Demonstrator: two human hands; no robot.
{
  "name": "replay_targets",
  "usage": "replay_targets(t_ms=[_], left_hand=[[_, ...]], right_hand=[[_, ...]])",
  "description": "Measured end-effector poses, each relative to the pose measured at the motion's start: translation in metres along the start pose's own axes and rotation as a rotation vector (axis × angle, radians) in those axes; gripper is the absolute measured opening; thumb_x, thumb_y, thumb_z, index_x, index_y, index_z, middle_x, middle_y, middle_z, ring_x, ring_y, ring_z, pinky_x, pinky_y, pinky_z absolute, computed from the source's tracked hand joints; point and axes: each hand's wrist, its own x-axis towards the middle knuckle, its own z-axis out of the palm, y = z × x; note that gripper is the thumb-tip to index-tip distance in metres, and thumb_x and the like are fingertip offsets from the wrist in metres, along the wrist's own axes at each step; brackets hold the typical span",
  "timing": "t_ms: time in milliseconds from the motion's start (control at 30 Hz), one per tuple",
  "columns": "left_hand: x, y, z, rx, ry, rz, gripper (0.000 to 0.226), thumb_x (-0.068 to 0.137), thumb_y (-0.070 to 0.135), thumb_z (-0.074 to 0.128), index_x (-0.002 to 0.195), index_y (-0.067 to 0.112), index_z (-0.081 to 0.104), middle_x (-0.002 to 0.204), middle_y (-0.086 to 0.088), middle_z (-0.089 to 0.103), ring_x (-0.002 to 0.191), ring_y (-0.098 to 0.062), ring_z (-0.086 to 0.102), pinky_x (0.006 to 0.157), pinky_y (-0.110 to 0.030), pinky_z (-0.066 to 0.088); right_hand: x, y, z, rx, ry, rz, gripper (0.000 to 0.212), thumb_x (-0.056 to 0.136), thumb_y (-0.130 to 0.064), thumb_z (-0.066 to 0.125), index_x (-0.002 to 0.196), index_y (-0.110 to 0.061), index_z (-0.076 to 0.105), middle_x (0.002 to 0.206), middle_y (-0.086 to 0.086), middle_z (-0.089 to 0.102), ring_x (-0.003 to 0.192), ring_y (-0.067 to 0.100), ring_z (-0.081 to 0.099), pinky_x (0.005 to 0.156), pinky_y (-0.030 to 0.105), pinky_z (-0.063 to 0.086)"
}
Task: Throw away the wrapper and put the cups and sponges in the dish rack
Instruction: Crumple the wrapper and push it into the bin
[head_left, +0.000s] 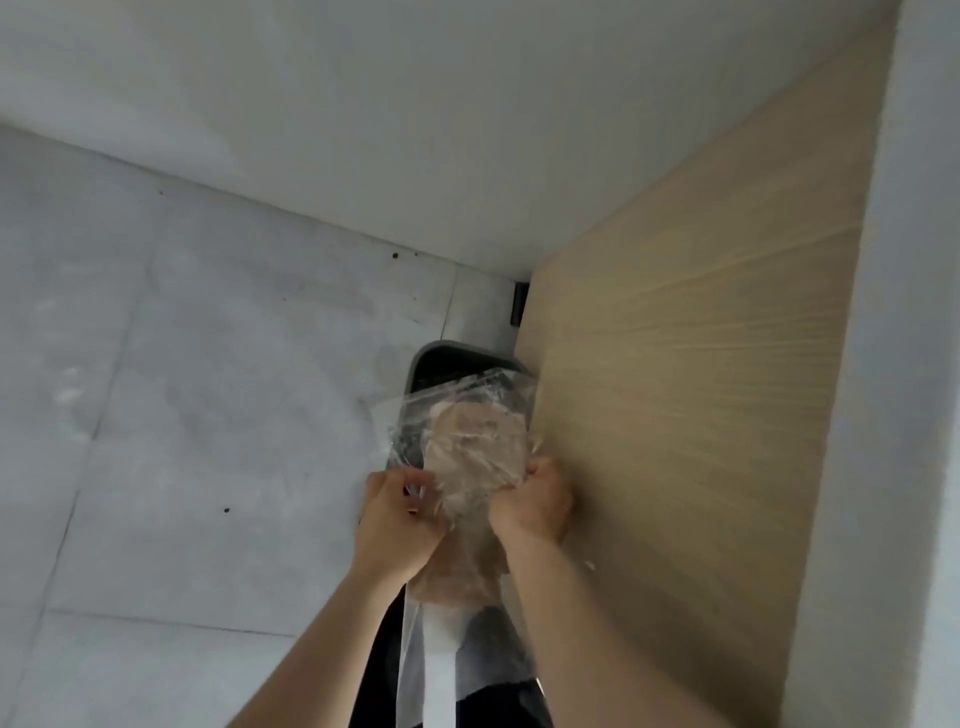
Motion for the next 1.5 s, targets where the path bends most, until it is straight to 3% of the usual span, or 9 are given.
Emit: replay_targets(t_ms=[200, 367, 567, 667, 800, 900, 1033, 1233, 1500], left_hand=[[0.054, -0.032, 0.028, 0.122, -0.009, 0.0, 0.014, 0.083, 0.026, 0.07, 0.092, 0.036, 0.065, 0.102, 0.008, 0.067, 0.096, -0.016, 0.067, 0.085, -0.035, 0.056], [0.095, -0.055, 0.053, 0.171, -0.095, 0.009, 0.026, 0.09, 0.017, 0.06, 0.115, 0.022, 0.063, 0.12, -0.004, 0.056, 0.108, -0.024, 0.056, 0.086, -0.027, 0.04], [0.148, -0.061, 0.072, 0.126, -0.074, -0.024, 0.037, 0.101, 0.03, 0.047, 0.134, 0.016, 0.055, 0.137, -0.014, 0.055, 0.121, -0.034, 0.055, 0.096, -0.035, 0.041], [0.161, -0.054, 0.073, 0.196, -0.11, -0.013, 0.044, 0.105, 0.03, 0.037, 0.145, 0.015, 0.046, 0.147, -0.016, 0.05, 0.131, -0.037, 0.048, 0.107, -0.041, 0.038], [0.158, -0.048, 0.067, 0.322, -0.068, 0.076, 0.047, 0.106, 0.03, 0.034, 0.149, 0.014, 0.039, 0.149, -0.017, 0.049, 0.13, -0.039, 0.05, 0.104, -0.044, 0.042], [0.139, -0.04, 0.057, 0.384, -0.067, 0.139, 0.048, 0.105, 0.029, 0.036, 0.151, 0.017, 0.034, 0.15, -0.014, 0.046, 0.131, -0.035, 0.049, 0.104, -0.045, 0.043], [0.107, -0.02, 0.036, 0.516, -0.109, 0.215, 0.051, 0.104, 0.03, 0.035, 0.153, 0.015, 0.03, 0.154, -0.011, 0.042, 0.138, -0.031, 0.042, 0.111, -0.044, 0.04], [0.056, 0.028, -0.01, 0.752, -0.07, 0.332, 0.056, 0.103, 0.038, 0.034, 0.155, 0.017, 0.029, 0.161, -0.007, 0.035, 0.148, -0.026, 0.032, 0.121, -0.04, 0.031], [-0.05, 0.111, -0.075, 0.992, 0.019, 0.522, 0.058, 0.103, 0.039, 0.03, 0.157, 0.018, 0.024, 0.164, -0.004, 0.028, 0.152, -0.024, 0.022, 0.126, -0.036, 0.013]], right_hand=[[0.063, 0.004, 0.065, -0.121, 0.04, -0.059, 0.024, 0.08, -0.012, 0.068, 0.103, -0.017, 0.066, 0.111, 0.011, 0.068, 0.101, 0.033, 0.066, 0.084, 0.038, 0.055], [0.097, 0.002, 0.094, -0.151, 0.068, -0.088, 0.036, 0.084, -0.012, 0.068, 0.119, -0.013, 0.059, 0.122, 0.012, 0.062, 0.11, 0.035, 0.063, 0.087, 0.038, 0.052], [0.136, 0.009, 0.125, -0.089, 0.052, -0.135, 0.025, 0.086, -0.008, 0.065, 0.11, -0.018, 0.063, 0.119, 0.009, 0.065, 0.112, 0.03, 0.061, 0.088, 0.029, 0.048], [0.143, 0.008, 0.132, -0.126, -0.053, -0.225, 0.033, 0.096, -0.015, 0.055, 0.127, -0.021, 0.061, 0.127, 0.01, 0.064, 0.117, 0.029, 0.06, 0.089, 0.028, 0.044], [0.138, 0.012, 0.13, -0.253, -0.098, -0.323, 0.042, 0.1, -0.018, 0.047, 0.142, -0.022, 0.051, 0.136, 0.01, 0.057, 0.125, 0.031, 0.055, 0.093, 0.031, 0.043], [0.128, 0.012, 0.12, -0.338, -0.072, -0.402, 0.049, 0.1, -0.018, 0.047, 0.149, -0.021, 0.042, 0.145, 0.01, 0.049, 0.131, 0.028, 0.048, 0.104, 0.04, 0.044], [0.105, 0.005, 0.089, -0.477, -0.053, -0.532, 0.056, 0.099, -0.02, 0.05, 0.153, -0.014, 0.034, 0.153, 0.014, 0.041, 0.143, 0.03, 0.035, 0.119, 0.043, 0.032], [0.049, -0.015, 0.03, -0.709, -0.055, -0.656, 0.061, 0.098, -0.032, 0.049, 0.153, -0.013, 0.033, 0.157, 0.014, 0.034, 0.147, 0.032, 0.026, 0.123, 0.045, 0.022], [-0.06, -0.029, -0.051, -0.767, -0.039, -0.774, 0.067, 0.1, -0.039, 0.043, 0.157, -0.009, 0.023, 0.164, 0.017, 0.022, 0.152, 0.033, 0.017, 0.125, 0.046, 0.013]])
